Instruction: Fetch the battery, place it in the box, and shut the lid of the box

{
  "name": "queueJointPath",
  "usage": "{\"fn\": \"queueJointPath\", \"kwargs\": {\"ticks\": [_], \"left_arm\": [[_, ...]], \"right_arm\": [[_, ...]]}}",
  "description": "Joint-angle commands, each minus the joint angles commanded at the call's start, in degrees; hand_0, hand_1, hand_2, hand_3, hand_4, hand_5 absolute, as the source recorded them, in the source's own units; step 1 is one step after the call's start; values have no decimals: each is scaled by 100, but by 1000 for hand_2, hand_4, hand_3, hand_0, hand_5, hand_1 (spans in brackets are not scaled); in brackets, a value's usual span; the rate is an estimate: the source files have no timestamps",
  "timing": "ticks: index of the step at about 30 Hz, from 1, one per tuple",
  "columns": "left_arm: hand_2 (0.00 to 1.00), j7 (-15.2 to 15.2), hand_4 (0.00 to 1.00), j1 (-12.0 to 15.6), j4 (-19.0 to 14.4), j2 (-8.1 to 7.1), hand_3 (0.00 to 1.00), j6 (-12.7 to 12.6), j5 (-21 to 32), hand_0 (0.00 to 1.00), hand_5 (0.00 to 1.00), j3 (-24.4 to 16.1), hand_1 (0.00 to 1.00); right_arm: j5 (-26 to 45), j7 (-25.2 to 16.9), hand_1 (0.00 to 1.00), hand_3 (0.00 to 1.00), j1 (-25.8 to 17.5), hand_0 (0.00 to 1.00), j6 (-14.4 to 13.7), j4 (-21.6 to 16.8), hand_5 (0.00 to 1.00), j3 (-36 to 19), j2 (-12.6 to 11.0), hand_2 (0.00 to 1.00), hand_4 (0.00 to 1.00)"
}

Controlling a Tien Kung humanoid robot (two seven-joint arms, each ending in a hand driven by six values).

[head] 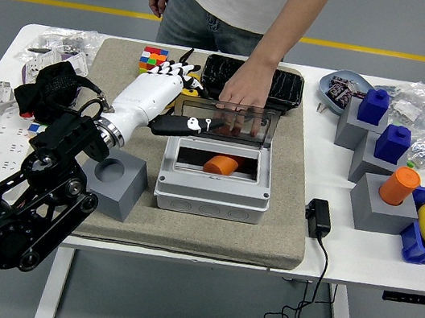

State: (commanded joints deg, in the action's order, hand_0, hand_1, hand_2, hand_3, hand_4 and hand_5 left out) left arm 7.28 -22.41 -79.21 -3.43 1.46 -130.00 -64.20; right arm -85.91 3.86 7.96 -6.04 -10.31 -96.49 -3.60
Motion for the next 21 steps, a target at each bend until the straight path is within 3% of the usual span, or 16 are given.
{"fn": "queueJointPath", "kwargs": {"ticks": [2,3,8,9,14,15,21], "left_arm": [[976,-9,998,-2,26,3,714,8,0,998,998,7,998],[946,-10,998,-2,30,3,815,11,1,998,998,10,998],[946,-23,998,-12,-6,13,815,12,55,998,998,36,998],[835,-22,998,-12,-24,11,843,12,74,998,998,49,948],[835,-51,998,9,-204,-17,843,-77,165,998,998,173,948],[664,-60,998,6,-230,-17,776,-90,176,998,998,198,698],[666,-35,998,4,-233,-17,772,-46,211,998,998,318,691]], "right_arm": [[8,-1,764,776,0,851,-1,0,998,6,1,750,998],[8,0,763,776,-1,851,-1,0,998,5,2,750,998],[1,7,763,776,-5,851,-2,0,998,-3,0,750,998],[1,7,764,776,-5,851,-3,0,998,-3,-1,750,998],[18,0,764,776,9,851,-5,0,998,8,-7,750,998],[17,0,764,776,10,851,-5,0,998,6,-7,750,998],[23,-7,765,776,10,851,-5,0,998,10,-6,750,998]]}}
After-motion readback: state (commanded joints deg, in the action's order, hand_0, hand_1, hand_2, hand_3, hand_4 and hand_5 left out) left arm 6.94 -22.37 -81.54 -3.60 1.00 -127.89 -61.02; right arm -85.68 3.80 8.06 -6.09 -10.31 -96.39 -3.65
